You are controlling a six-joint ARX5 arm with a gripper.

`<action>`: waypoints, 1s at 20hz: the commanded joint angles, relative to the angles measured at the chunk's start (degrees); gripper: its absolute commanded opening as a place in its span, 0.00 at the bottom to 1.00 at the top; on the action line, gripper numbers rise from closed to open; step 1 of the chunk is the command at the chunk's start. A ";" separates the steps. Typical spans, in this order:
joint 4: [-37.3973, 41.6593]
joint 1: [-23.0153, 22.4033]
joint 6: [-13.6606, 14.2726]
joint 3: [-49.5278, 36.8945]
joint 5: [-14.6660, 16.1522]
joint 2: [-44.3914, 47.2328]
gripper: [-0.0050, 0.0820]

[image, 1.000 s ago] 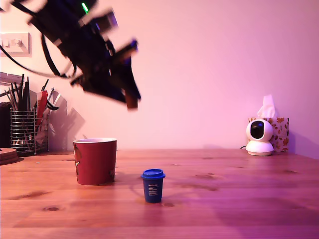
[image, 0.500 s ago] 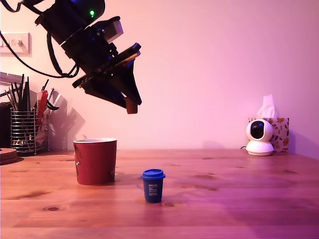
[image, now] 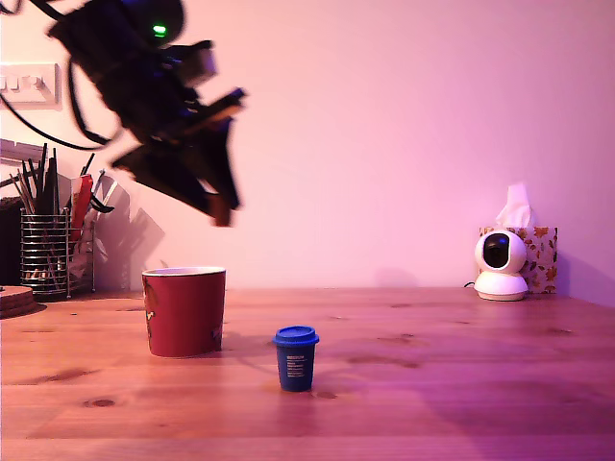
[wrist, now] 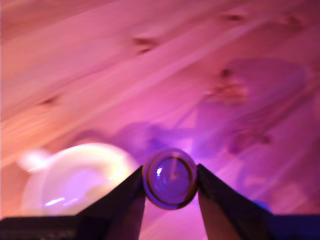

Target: Pick up the coffee capsules on the table and drop them inside the coffee cup

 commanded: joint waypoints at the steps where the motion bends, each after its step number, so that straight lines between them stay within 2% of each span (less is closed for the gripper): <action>1: -1.31 0.90 1.22 1.60 -0.04 0.94 0.33; 4: -3.76 2.10 1.86 2.23 -0.46 0.94 0.33; 12: -5.40 2.49 2.93 2.23 -4.74 0.94 0.33; 20: -5.31 3.34 2.91 2.23 -4.72 3.80 0.33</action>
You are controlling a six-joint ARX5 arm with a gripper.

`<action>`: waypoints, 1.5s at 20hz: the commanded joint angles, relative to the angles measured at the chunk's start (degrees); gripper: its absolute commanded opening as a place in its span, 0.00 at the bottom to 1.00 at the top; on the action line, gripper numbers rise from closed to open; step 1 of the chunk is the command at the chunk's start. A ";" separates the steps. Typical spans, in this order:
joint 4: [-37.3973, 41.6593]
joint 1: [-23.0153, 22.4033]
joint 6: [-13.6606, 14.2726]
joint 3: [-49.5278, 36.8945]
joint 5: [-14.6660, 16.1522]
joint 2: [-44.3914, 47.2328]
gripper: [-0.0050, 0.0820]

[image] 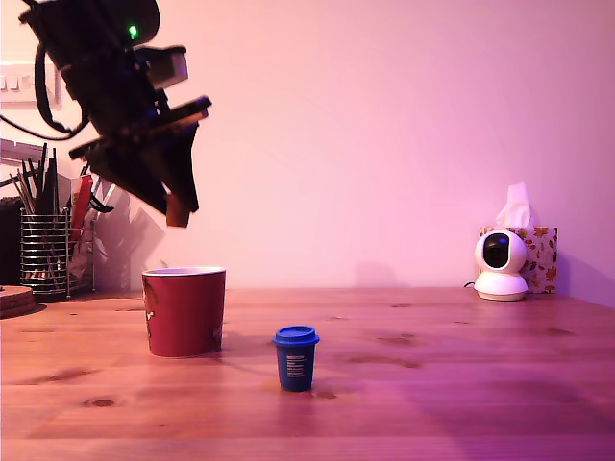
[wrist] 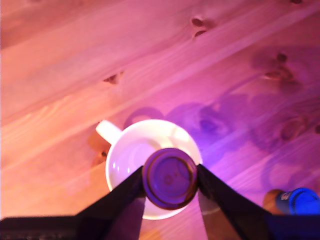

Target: Pick up the coffee capsules on the table and drop them inside the coffee cup

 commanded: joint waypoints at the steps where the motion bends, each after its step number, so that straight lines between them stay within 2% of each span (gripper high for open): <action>1: 0.20 0.31 0.26 0.11 -0.13 3.13 0.33; 22: -1.42 0.28 0.28 0.11 0.11 4.76 0.33; 23: -1.38 0.28 0.35 0.11 0.15 4.76 0.36; 26: -1.36 0.26 1.31 0.11 0.66 4.76 0.69; 27: -1.38 0.24 1.42 0.11 0.66 4.76 0.75; 30: -1.40 0.24 1.77 0.11 0.66 4.74 0.75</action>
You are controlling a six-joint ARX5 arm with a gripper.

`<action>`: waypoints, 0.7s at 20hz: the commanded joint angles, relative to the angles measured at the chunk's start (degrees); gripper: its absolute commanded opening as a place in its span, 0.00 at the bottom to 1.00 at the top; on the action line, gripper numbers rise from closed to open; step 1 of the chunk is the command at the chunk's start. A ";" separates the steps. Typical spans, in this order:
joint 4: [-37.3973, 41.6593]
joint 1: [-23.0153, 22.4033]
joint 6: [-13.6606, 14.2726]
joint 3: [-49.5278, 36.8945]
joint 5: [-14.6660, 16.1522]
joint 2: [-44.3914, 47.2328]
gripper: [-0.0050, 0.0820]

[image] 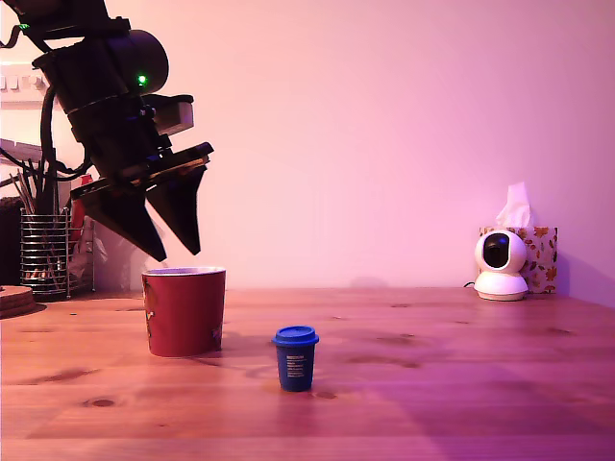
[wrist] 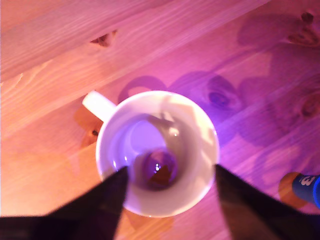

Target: Pick up the coffee capsules on the table and drop them inside the coffee cup

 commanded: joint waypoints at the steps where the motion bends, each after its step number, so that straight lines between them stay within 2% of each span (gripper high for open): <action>1: 0.13 0.15 0.48 0.11 0.15 0.35 0.75; 10: 0.20 0.48 0.33 0.11 0.35 0.35 0.74; 11: 0.35 0.46 0.55 0.11 0.48 0.35 0.68; 14: 0.33 0.46 0.96 0.76 0.48 0.31 0.32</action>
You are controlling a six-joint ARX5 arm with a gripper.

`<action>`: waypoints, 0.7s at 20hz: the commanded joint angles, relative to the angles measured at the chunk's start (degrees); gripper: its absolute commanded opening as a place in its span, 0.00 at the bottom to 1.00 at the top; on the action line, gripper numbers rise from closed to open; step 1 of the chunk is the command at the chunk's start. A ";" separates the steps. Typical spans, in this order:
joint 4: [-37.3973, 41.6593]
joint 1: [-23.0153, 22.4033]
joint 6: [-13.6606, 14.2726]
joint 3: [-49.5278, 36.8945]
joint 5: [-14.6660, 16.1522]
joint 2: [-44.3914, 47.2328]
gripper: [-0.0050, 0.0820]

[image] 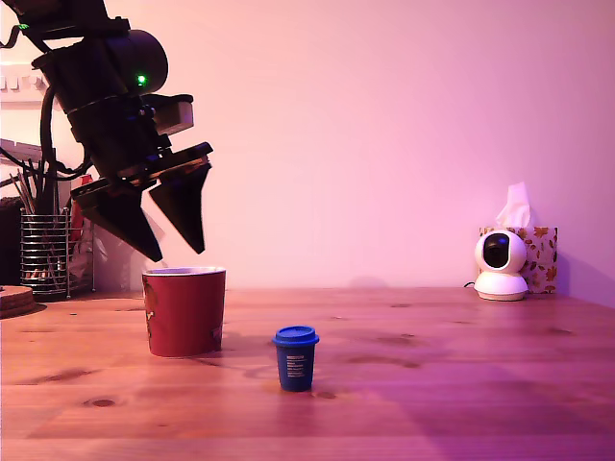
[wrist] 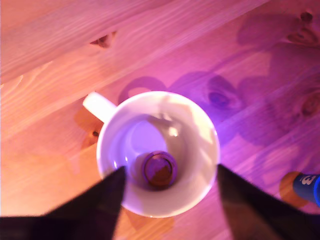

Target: Pick up the coffee capsules on the table and drop them inside the coffee cup

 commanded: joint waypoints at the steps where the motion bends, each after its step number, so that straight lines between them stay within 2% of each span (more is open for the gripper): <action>1: 0.11 0.20 0.42 1.18 0.55 0.31 0.22; 2: -0.24 0.17 0.42 1.57 0.90 0.31 0.14; 4: -0.83 0.13 0.44 2.08 1.18 0.11 0.04; 9: -1.64 -0.22 3.21 2.05 1.14 -2.29 0.03; 14: 0.22 -0.46 3.65 2.05 2.47 -5.88 0.03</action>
